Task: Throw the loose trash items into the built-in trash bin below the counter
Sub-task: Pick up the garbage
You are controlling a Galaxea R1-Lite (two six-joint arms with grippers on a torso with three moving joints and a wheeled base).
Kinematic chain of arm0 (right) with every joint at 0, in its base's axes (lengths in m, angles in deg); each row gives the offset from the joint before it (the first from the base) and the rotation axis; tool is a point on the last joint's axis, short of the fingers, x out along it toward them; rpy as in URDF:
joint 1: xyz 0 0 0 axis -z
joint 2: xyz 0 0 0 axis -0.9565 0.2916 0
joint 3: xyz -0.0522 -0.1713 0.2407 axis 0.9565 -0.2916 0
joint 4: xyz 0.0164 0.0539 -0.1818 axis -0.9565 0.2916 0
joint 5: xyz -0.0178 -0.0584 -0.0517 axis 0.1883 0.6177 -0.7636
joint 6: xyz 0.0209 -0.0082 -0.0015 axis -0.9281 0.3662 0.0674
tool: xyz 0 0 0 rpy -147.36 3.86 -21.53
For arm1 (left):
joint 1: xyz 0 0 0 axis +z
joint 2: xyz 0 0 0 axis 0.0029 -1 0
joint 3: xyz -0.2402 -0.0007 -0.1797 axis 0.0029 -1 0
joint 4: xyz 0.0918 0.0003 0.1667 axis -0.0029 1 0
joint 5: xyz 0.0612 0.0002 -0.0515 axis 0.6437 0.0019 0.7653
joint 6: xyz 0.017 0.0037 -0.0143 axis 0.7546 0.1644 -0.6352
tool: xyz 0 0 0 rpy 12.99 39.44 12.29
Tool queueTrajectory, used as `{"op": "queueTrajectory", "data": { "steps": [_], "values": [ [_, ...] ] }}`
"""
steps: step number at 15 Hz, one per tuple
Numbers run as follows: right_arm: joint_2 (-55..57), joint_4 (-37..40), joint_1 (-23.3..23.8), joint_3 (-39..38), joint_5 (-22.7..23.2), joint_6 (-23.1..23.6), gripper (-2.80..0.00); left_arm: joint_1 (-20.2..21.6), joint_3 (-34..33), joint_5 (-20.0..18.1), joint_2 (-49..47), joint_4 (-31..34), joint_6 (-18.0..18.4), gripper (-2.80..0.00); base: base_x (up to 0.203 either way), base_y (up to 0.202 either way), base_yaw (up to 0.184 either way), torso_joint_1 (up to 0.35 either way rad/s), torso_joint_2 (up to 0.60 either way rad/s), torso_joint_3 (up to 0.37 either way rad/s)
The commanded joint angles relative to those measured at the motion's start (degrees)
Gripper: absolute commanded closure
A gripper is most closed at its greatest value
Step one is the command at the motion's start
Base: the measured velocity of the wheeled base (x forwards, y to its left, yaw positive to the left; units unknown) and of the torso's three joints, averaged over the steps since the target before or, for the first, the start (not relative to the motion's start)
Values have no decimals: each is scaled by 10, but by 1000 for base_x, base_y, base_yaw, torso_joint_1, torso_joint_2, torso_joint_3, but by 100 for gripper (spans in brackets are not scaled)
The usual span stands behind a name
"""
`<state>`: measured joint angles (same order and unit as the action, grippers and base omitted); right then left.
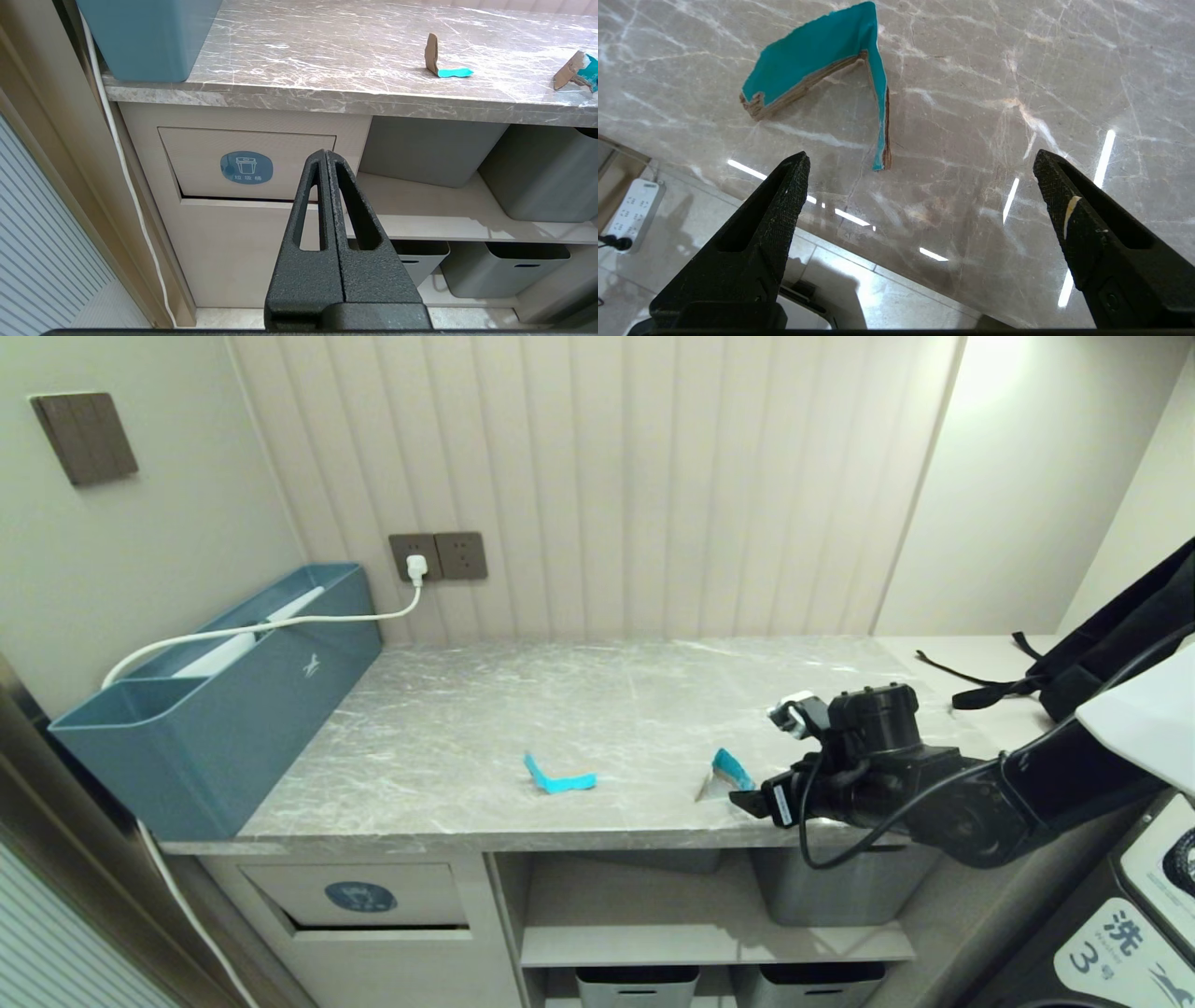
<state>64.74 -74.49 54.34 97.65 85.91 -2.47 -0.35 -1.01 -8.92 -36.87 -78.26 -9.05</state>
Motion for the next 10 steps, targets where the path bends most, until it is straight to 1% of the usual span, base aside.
{"op": "queueTrajectory", "data": {
  "steps": [1,5,10],
  "values": [
    [6,-2,-2,6,-2,0,-280,0,-1,0,-1,0,0,0,0,0,0,0,0,0],
    [20,-2,-6,31,-5,0,-280,0,-2,0,0,-1,0,0,0,0,0,0,0,0],
    [31,-2,-13,37,-5,0,-280,0,-1,0,-1,0,0,0,0,0,0,0,0,0]
  ]
}}
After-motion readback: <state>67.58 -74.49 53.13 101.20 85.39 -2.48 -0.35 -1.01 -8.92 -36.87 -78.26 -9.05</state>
